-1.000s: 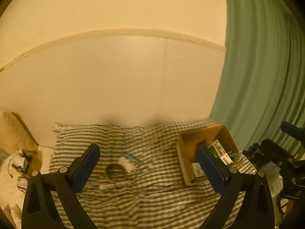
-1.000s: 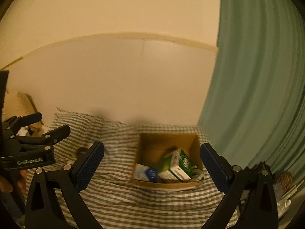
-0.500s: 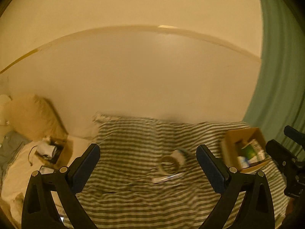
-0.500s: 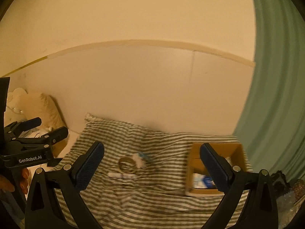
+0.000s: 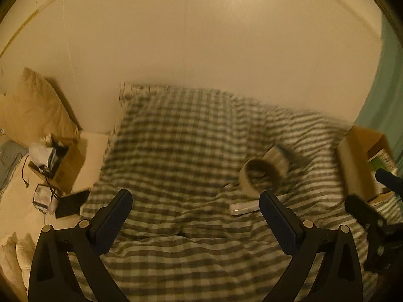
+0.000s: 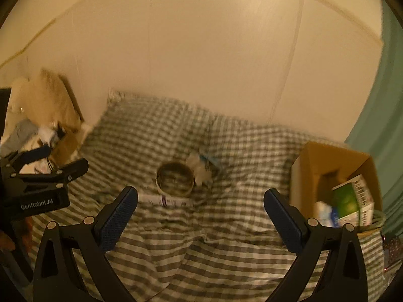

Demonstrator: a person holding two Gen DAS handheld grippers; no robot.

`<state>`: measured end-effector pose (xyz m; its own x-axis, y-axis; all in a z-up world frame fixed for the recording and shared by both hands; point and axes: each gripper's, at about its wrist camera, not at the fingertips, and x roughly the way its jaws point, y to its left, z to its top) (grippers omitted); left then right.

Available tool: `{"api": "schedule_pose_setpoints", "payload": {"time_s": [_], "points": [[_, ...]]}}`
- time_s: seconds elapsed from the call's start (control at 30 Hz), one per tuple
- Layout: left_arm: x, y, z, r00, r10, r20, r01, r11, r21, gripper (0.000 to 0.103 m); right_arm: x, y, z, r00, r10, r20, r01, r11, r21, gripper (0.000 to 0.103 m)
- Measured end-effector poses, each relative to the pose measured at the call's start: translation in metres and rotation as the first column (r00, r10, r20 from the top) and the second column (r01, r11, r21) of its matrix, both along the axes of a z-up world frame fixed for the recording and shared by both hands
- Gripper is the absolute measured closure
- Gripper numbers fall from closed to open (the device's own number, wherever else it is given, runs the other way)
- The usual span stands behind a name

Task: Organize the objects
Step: 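Move both tools toward the tape roll and white tube, then grasp the white tube with the right tool while the left tool grasps the tape roll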

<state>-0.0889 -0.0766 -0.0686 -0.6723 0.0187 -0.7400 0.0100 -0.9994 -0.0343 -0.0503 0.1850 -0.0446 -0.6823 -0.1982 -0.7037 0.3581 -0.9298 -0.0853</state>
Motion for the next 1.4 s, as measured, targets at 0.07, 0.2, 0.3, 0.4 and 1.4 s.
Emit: {"api": "schedule_pose_setpoints", "payload": {"time_s": [0.07, 0.2, 0.3, 0.4, 1.4], "points": [[-0.009, -0.004, -0.015, 1.0, 0.013, 0.016, -0.013, 1.0, -0.019, 0.0, -0.008, -0.005, -0.021, 1.0, 0.006, 0.028, -0.006, 1.0, 0.015, 0.002], [-0.023, -0.016, -0.038, 0.998, 0.048, 0.039, -0.045, 0.997, -0.064, 0.0, -0.024, -0.025, -0.06, 0.995, 0.027, 0.096, -0.03, 0.999, 0.031, 0.002], [-0.03, -0.028, -0.048, 0.996, 0.063, 0.063, -0.058, 0.996, -0.069, 0.0, -0.033, -0.045, -0.081, 0.991, 0.043, 0.124, -0.049, 0.998, 0.044, 0.002], [-0.034, -0.035, -0.055, 0.994, 0.073, 0.075, -0.069, 0.996, -0.056, 0.0, -0.042, -0.064, -0.096, 0.989, 0.057, 0.135, -0.066, 0.995, 0.069, 0.003], [-0.037, -0.045, -0.076, 0.988, 0.074, 0.137, -0.074, 0.997, -0.011, 0.0, -0.084, -0.084, -0.164, 0.93, -0.141, 0.339, 0.126, 0.99, 0.066, 0.044]]}}
